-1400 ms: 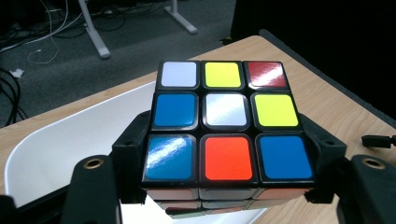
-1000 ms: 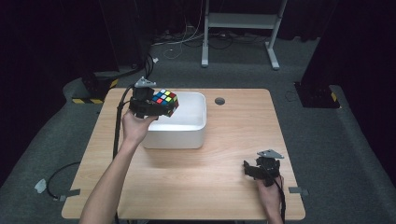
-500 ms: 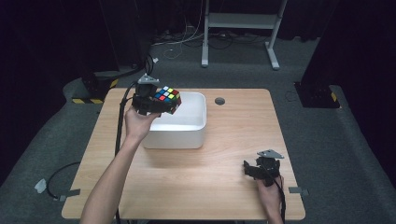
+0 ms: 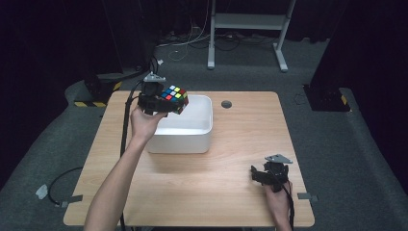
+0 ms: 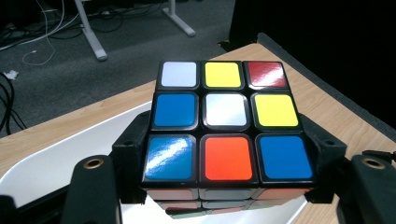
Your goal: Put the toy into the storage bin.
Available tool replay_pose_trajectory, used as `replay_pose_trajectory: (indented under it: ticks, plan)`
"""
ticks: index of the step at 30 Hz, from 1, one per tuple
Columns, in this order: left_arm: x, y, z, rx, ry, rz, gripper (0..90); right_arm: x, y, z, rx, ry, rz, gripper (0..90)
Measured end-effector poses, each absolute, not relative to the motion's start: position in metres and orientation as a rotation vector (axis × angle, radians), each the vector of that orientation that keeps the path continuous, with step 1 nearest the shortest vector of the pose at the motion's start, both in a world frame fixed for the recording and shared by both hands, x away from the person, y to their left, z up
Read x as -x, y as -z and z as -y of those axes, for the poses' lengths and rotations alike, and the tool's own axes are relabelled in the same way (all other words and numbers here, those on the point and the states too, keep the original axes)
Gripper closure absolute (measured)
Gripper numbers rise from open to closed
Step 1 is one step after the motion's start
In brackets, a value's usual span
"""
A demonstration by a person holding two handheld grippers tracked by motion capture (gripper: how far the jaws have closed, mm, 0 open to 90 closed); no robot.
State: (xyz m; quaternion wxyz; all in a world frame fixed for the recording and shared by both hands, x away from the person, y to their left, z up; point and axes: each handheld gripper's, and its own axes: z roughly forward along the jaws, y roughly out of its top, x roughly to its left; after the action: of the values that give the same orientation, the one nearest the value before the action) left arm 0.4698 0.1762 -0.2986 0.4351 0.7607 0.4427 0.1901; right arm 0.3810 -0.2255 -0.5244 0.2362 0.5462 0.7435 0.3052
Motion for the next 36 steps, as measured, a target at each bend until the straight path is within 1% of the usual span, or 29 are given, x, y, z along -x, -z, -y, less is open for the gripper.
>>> replay_pose_trajectory:
  ticks: [6,20,36]
  plan:
    - [-0.474,0.295,-0.176,-1.872,-0.466,-1.107,33.4,-0.381,0.524,0.226,-1.498,-0.837,-2.039,15.1]
    - [-0.486,0.290,-0.166,-1.888,-0.477,-1.106,33.4,-0.381,0.524,0.226,-1.498,-0.837,-2.039,15.2]
    - [-0.500,0.299,-0.153,-1.922,-0.454,-1.113,33.4,-0.381,0.524,0.226,-1.497,-0.836,-2.039,15.1]
